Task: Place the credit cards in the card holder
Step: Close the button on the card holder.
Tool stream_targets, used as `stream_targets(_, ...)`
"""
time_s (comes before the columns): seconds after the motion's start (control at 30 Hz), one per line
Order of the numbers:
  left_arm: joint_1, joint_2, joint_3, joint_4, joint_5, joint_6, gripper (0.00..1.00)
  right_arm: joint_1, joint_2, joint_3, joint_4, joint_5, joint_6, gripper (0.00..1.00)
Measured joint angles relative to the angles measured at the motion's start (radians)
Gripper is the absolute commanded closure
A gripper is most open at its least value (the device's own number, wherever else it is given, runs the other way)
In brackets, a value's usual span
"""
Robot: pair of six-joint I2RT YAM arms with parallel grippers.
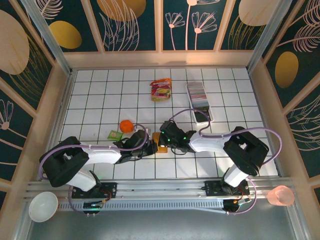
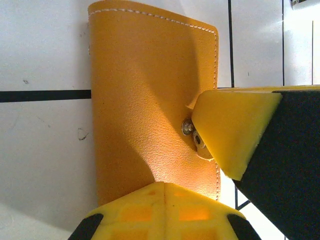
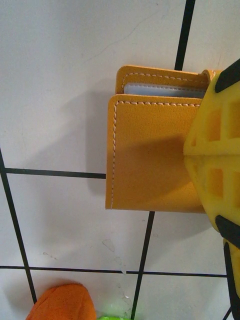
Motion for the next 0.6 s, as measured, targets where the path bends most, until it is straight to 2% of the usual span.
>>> stream_targets(0.6,0.000,-0.008,-0.014,0.014,0.000,0.000,1.00,0.005,0.037,0.019,0.028,0.023,0.040,1.00)
